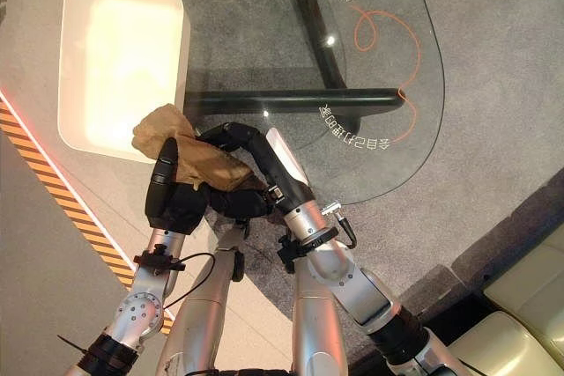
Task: Wipe the table with a cloth and put it in the basket.
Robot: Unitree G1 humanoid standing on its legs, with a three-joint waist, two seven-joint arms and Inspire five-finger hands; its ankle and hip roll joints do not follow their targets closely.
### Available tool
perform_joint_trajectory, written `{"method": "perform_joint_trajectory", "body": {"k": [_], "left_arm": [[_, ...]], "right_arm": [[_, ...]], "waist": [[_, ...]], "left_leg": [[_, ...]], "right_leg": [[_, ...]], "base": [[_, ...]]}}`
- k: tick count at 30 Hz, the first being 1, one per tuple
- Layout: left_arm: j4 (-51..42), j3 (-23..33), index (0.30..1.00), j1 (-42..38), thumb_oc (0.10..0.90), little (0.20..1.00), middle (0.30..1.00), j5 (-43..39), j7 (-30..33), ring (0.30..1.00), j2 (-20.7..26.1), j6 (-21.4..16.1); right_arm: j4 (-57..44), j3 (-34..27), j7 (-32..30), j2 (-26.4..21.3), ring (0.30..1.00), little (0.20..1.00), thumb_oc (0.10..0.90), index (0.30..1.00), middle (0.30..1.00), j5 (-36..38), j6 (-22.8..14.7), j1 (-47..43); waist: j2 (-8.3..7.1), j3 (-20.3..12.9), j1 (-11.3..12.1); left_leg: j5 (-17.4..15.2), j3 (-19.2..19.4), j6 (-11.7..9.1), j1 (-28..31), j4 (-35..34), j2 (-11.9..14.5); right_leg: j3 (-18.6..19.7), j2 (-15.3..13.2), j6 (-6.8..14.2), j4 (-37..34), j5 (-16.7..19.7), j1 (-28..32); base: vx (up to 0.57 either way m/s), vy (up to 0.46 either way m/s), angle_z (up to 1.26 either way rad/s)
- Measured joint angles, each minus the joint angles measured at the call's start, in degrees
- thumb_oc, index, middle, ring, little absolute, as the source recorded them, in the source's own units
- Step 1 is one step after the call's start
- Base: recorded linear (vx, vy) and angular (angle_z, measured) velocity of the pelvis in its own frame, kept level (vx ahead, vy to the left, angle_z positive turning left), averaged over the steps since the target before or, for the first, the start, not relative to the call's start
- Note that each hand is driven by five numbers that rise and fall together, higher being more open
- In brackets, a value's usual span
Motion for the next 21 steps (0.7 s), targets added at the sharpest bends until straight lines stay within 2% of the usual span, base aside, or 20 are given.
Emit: {"method": "perform_joint_trajectory", "body": {"k": [10, 21], "left_arm": [[-0.05, 0.51, 0.300, 0.10, 0.100, 0.200, 0.300, 0.00, -0.01, 0.300, -0.04, 0.20], [-1.71, 0.63, 0.300, 0.11, 0.100, 0.200, 0.300, 0.04, -0.02, 0.300, -0.07, 0.16]], "right_arm": [[-0.13, -0.95, -1.09, 0.49, 0.900, 0.900, 0.800, 0.900, 0.900, 0.09, -1.78, 1.22], [-0.69, -2.25, -2.27, 0.46, 0.900, 0.900, 0.800, 0.900, 0.900, 0.21, -2.17, 2.35]], "waist": [[-0.46, 0.03, -1.13], [-0.57, 0.02, -1.22]], "left_leg": [[-0.47, 0.13, 0.41, -0.48, 0.39, -0.02], [-0.56, 0.78, 0.52, -0.44, 0.37, 0.01]], "right_leg": [[0.10, 0.01, 0.24, -0.80, 0.16, 0.00], [0.46, 0.05, 0.38, -0.96, 0.25, -0.01]], "base": [[0.00, 0.000, 0.00], [0.00, 0.000, 0.00]]}}
